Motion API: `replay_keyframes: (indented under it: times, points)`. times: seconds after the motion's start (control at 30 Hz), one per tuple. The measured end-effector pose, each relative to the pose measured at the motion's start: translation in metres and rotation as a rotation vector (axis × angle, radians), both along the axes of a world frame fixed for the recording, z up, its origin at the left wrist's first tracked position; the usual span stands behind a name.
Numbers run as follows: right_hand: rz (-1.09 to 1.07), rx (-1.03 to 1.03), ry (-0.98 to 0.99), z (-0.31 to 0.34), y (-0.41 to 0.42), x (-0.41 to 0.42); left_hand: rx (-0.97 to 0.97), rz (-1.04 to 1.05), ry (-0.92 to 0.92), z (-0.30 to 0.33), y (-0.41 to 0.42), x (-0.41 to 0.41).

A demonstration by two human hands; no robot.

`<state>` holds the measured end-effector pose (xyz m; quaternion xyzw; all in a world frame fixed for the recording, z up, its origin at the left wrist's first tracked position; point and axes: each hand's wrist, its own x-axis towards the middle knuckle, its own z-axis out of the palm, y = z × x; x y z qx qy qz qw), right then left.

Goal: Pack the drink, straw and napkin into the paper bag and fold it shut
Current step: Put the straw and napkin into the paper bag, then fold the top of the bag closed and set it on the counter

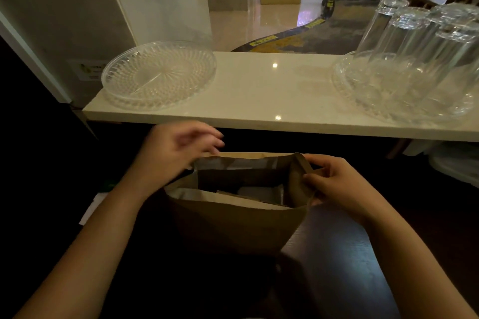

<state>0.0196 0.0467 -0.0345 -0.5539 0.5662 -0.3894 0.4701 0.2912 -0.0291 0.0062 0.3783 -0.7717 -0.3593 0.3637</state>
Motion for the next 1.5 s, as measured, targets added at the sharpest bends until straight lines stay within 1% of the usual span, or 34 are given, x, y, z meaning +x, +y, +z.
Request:
replay_keyframes:
  times: [0.03,0.07,0.1,0.13,0.17,0.23,0.3,0.37,0.43,0.53,0.63,0.77,0.97,1.0,1.1,1.13,1.17,1.23,1.27,1.33,1.4,1.5]
  points:
    - [-0.012,-0.007,-0.007,0.000,0.000,-0.001,-0.021,0.151,0.204,-0.007,0.006,0.013]
    - [-0.029,-0.021,-0.009,0.001,0.000,0.000,-0.035,0.303,0.362,-0.018,0.013,0.025]
    - [-0.051,-0.036,-0.010,0.000,0.000,0.001,-0.021,0.426,0.473,-0.033,0.020,0.036]
    - [-0.069,-0.050,-0.010,0.000,0.002,0.003,0.024,0.500,0.529,-0.051,0.028,0.045]
    - [-0.082,-0.065,-0.015,-0.001,0.004,0.005,0.078,0.513,0.525,-0.070,0.038,0.053]
    - [-0.119,-0.104,-0.050,-0.005,0.011,0.010,0.157,0.420,0.411,-0.102,0.059,0.063]
    - [-0.191,-0.157,-0.146,-0.012,0.022,0.013,0.231,0.325,0.333,-0.120,0.076,0.064]
    - [-0.241,-0.204,-0.230,-0.023,0.036,0.015,0.318,0.324,0.279,-0.129,0.083,0.062]
    - [-0.210,-0.223,-0.220,-0.037,0.052,0.019,0.369,0.333,0.208,-0.134,0.084,0.057]
    - [-0.163,-0.141,-0.144,-0.065,0.070,0.023,0.366,0.347,0.123,-0.140,0.080,0.052]
    - [-0.140,-0.104,-0.040,-0.082,0.069,0.028,0.368,0.332,0.146,-0.141,0.075,0.045]
    - [-0.145,-0.139,-0.105,-0.089,0.055,0.035,0.394,0.329,0.205,-0.137,0.065,0.038]
    - [-0.135,-0.092,-0.137,-0.090,0.029,0.038,0.430,0.331,0.269,-0.136,0.044,0.035]
    - [-0.144,-0.101,-0.120,-0.088,0.026,0.039,0.397,0.350,0.253,-0.136,0.040,0.036]
    - [-0.240,-0.200,0.040,-0.087,0.014,0.037,0.259,0.420,0.102,-0.138,0.027,0.040]
    - [-0.268,-0.209,0.029,-0.085,0.011,0.036,0.264,0.410,0.107,-0.135,0.024,0.041]
    - [-0.266,-0.203,-0.037,-0.082,0.008,0.035,0.294,0.386,0.139,-0.130,0.023,0.040]
    - [-0.175,-0.158,-0.162,-0.078,0.002,0.033,0.353,0.319,0.172,-0.121,0.017,0.037]
    - [-0.125,-0.129,-0.177,-0.078,-0.002,0.033,0.369,0.288,0.165,-0.119,0.014,0.035]
    - [-0.085,-0.096,-0.162,-0.079,-0.008,0.033,0.378,0.261,0.150,-0.117,0.009,0.031]
    - [-0.103,-0.080,-0.122,-0.079,-0.012,0.033,0.392,0.261,0.133,-0.115,0.005,0.025]
    - [-0.113,-0.115,-0.123,-0.077,-0.018,0.026,0.417,0.207,0.128,-0.112,0.001,0.020]
